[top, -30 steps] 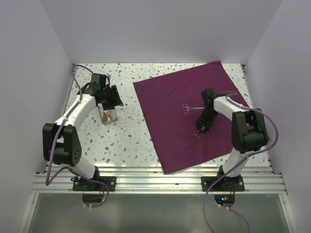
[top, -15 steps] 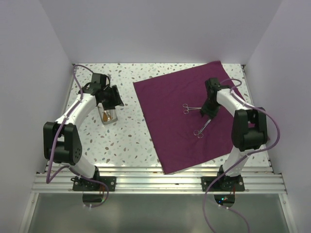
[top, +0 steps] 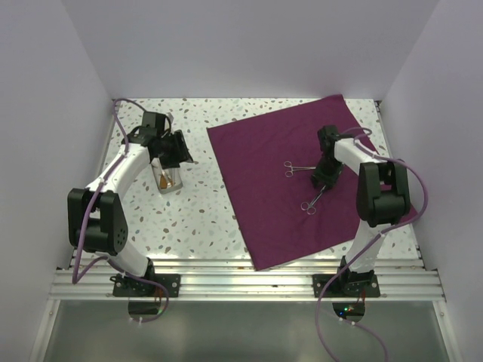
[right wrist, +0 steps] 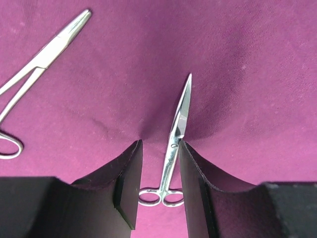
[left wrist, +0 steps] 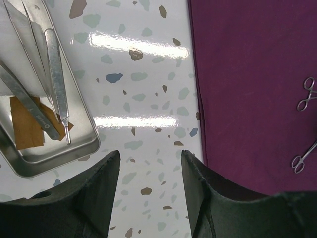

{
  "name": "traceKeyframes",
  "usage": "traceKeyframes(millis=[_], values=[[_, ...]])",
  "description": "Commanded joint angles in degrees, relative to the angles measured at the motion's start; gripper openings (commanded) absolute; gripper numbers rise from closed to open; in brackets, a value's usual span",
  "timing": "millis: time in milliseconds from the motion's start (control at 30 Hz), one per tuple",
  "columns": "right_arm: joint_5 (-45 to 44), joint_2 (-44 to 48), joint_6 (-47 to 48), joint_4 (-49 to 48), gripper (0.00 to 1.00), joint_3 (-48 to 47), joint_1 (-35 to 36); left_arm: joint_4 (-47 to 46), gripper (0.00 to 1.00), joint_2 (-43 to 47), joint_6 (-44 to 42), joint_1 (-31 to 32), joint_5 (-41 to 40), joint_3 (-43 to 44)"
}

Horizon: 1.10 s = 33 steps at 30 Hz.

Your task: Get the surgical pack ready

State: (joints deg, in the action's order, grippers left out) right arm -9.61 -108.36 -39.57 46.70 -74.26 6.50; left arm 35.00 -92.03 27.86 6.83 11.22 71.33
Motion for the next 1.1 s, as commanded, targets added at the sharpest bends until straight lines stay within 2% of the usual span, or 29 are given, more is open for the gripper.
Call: traceKeyframes(millis=[0, 267, 367, 567, 667, 733, 900, 967, 1067], values=[[-2.0, 0.16, 0.81, -1.17, 0.4, 0.78, -0.53, -0.02, 0.57, -0.52, -1.23, 0.11, 0.99, 2.41], [-1.64, -2.73, 0.81, -3.89, 0.38, 2.54, -0.79, -0.29, 0.58, -0.87, -1.05, 0.11, 1.69, 2.5], [-2.0, -2.74, 0.9, -3.72, 0.32, 2.54, -0.88, -0.02, 0.59, -0.78, -1.05, 0.11, 1.87, 2.76], [-4.45, 1.12, 2.13, 0.92, 0.13, -1.75, -0.88, -0.55, 0.6, -0.43, -0.96, 0.2, 5.81, 2.41], [-4.55, 2.97, 2.92, 3.3, 0.0, -3.61, -0.88, -2.22, 0.62, 0.09, -0.7, 0.99, 8.37, 2.06], [-4.11, 4.81, 3.27, 3.66, 0.0, -4.58, -0.88, -3.97, 0.64, 0.71, -0.61, 2.21, 9.95, 2.06], [1.24, 8.33, 6.17, 3.32, 0.0, -5.72, -0.26, -12.31, 0.69, 0.8, 2.36, 7.57, 19.52, 1.18], [6.51, 10.18, 6.79, 2.26, 0.0, -6.33, 0.96, -18.1, 0.72, 0.71, 5.09, 9.51, 25.21, -1.62], [12.67, 11.23, 6.0, 2.79, 0.0, -8.26, 4.3, -30.91, 0.76, -0.78, 10.28, 14.25, 29.29, -3.56]])
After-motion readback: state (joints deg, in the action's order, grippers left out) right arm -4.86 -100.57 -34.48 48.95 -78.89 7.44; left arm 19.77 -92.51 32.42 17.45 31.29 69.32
